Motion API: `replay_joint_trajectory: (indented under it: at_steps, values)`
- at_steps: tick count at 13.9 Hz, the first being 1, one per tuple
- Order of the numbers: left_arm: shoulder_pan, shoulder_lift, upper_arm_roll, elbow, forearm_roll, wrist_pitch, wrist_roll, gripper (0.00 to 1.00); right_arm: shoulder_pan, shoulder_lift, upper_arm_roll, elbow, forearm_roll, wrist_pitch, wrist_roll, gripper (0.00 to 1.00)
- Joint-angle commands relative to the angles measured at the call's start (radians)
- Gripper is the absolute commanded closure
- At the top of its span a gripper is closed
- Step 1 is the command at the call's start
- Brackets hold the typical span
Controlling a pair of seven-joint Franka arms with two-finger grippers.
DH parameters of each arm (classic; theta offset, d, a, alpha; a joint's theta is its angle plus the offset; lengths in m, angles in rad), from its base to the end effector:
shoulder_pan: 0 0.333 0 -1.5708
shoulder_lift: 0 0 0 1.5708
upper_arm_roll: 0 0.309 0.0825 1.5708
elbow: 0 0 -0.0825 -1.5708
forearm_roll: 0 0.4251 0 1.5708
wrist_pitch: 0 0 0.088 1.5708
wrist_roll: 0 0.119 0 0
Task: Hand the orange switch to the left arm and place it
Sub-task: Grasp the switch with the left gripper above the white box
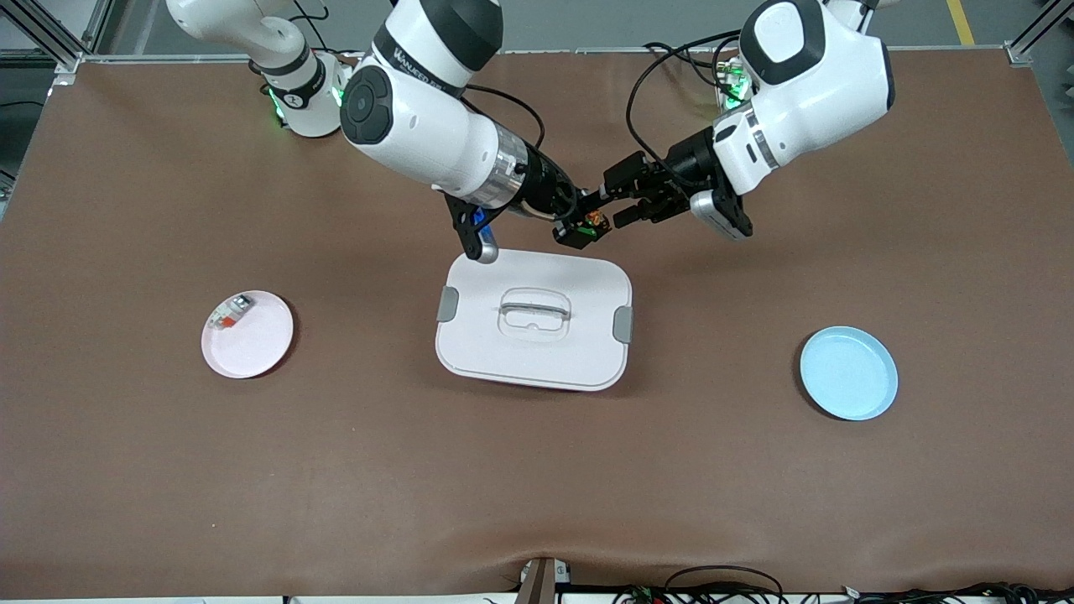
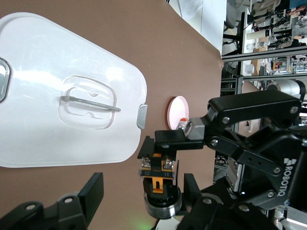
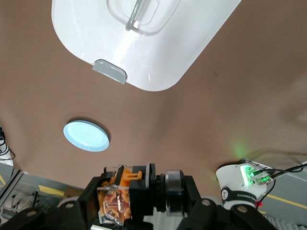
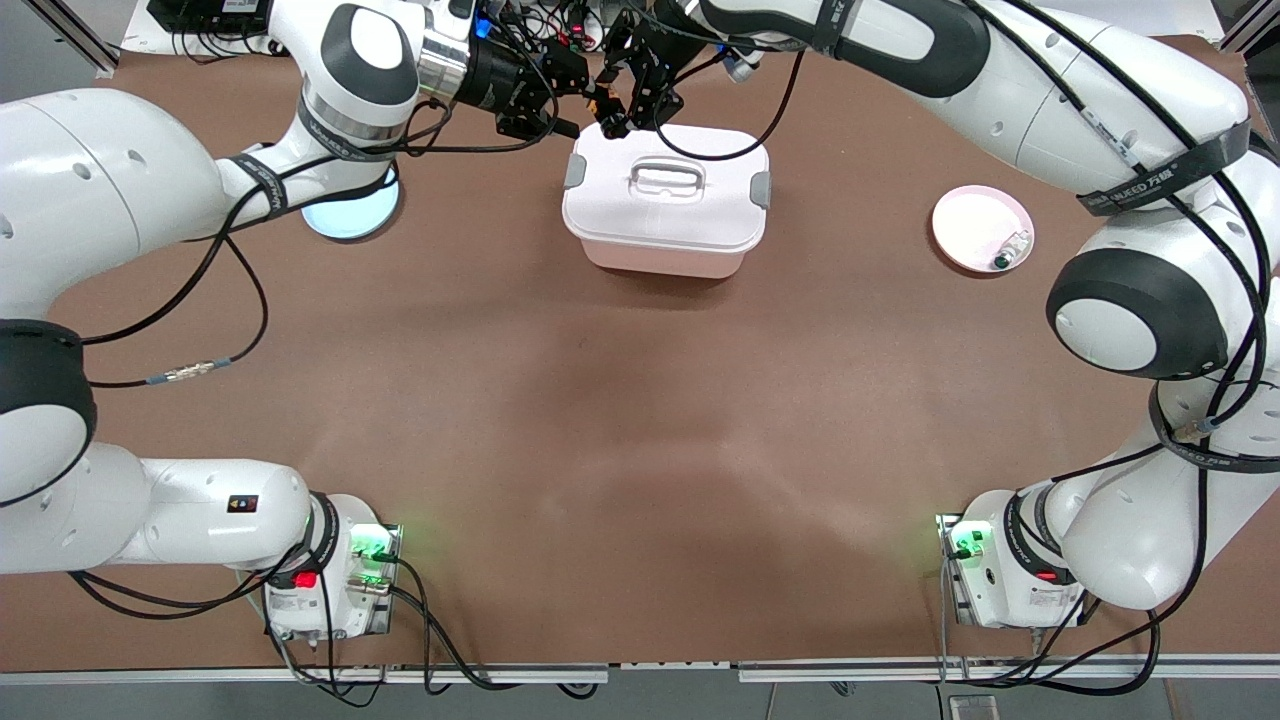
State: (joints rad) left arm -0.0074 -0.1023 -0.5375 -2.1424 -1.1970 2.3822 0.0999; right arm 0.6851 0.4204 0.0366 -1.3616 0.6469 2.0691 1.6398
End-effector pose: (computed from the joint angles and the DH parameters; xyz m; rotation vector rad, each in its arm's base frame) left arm 0.4992 -0.3277 0.4482 2.2027 0.1435 0.1143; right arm 0.5452 0.5235 0.4968 -2.1582 1.4111 0.6304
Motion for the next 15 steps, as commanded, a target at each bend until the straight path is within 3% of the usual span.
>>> replay_joint_trajectory:
  at_steps: [1,6,8,12,15]
  values:
    - [0.004,0.002,-0.025,-0.002,-0.035,0.038,0.024,0.32,0.014,0.020,-0.009,0.038,0.027,0.005,0.020,0.88]
    - [0.003,0.024,-0.042,0.007,-0.091,0.084,0.062,0.42,0.016,0.020,-0.009,0.038,0.031,0.006,0.018,0.88]
    - [0.004,0.027,-0.042,0.007,-0.110,0.084,0.095,0.56,0.024,0.021,-0.009,0.038,0.031,0.006,0.018,0.88]
    - [0.006,0.038,-0.042,0.019,-0.122,0.084,0.095,1.00,0.025,0.021,-0.009,0.038,0.030,0.006,0.017,0.87]
    - [0.006,0.041,-0.041,0.021,-0.119,0.084,0.101,1.00,0.025,0.021,-0.009,0.038,0.030,0.006,0.012,0.82]
